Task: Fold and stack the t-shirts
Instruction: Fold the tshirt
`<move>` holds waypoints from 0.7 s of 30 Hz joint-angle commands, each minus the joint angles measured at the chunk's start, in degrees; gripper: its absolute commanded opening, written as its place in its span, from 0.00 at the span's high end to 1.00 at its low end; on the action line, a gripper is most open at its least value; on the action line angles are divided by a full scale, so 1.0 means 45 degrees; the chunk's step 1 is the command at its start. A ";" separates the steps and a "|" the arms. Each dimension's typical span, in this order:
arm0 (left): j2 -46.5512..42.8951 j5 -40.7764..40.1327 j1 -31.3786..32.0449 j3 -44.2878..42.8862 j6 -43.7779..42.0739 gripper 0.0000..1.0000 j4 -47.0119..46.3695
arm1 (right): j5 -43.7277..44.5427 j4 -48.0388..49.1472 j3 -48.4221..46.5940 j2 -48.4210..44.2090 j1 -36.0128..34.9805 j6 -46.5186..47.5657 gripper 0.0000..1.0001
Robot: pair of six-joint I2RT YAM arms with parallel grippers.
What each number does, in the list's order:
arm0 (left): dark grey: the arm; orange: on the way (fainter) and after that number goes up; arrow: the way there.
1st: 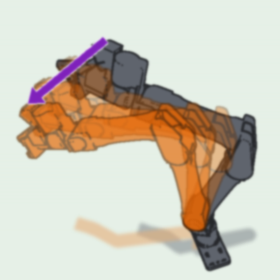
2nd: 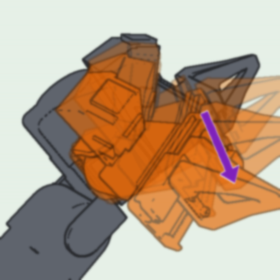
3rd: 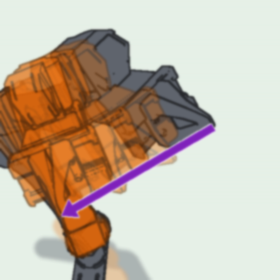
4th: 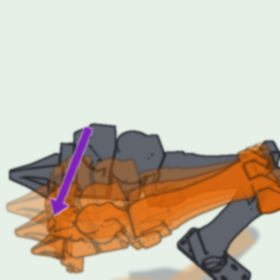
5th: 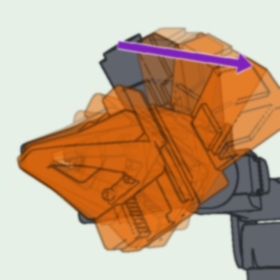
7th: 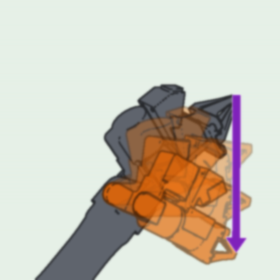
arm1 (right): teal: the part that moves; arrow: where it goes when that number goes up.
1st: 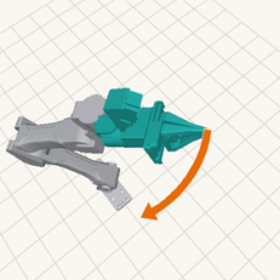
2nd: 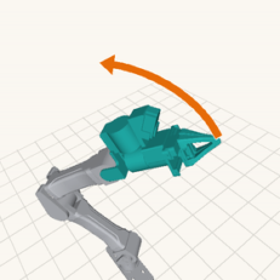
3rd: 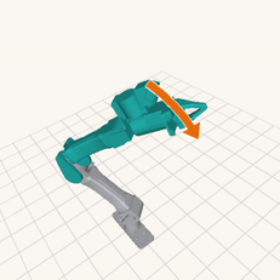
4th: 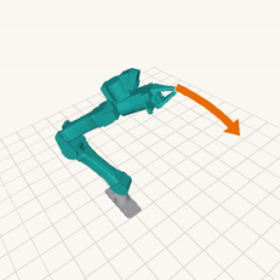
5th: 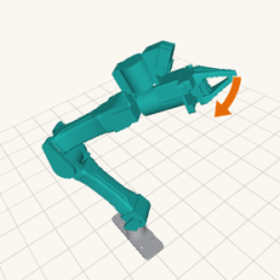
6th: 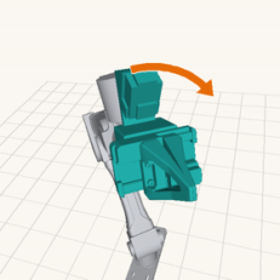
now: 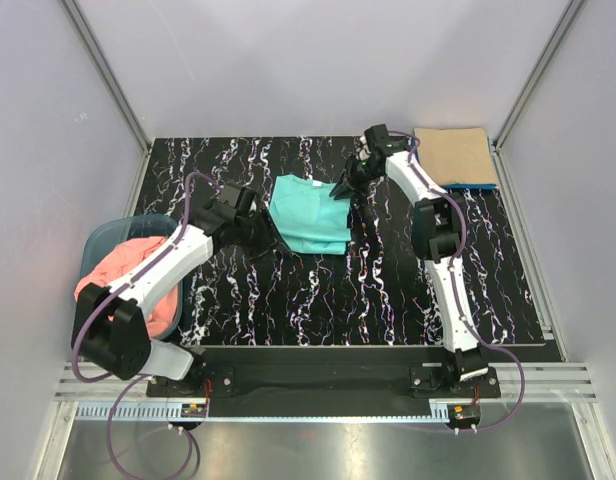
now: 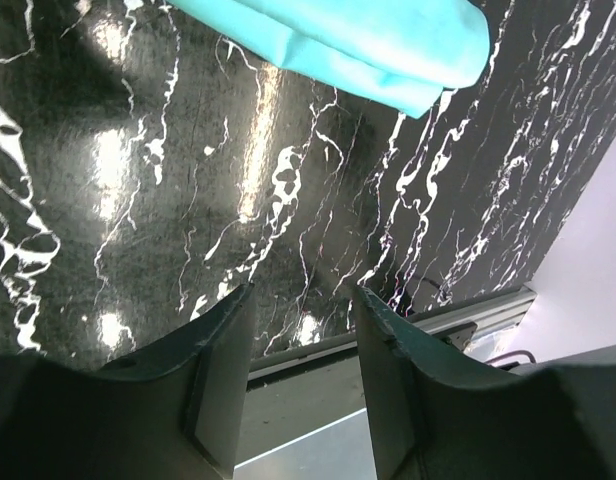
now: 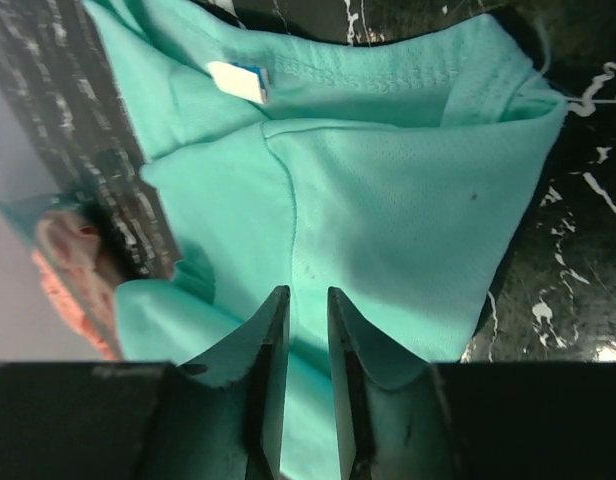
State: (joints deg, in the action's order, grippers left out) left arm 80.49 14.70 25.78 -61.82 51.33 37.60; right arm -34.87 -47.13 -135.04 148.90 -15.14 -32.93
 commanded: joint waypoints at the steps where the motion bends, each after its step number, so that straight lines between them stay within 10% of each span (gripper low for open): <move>1: -0.0990 -0.0277 0.0013 0.0144 0.0019 0.52 0.0236 | 0.2551 0.0299 0.0417 -0.0159 -0.0269 0.0637 0.71; 9: -0.2202 -0.0864 -0.0006 0.0574 -0.0040 0.50 0.1290 | 0.4622 -0.0501 0.2213 -0.1016 -0.0347 0.1224 0.73; 21: -0.2360 -0.0491 -0.0006 0.1708 -0.0292 0.41 0.0763 | 0.4118 0.2110 1.3298 -0.7846 -0.1184 -0.3866 0.66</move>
State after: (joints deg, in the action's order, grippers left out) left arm 70.65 12.40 25.78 -52.77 51.44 43.13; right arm -17.21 -41.12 -85.38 120.38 -17.52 -41.04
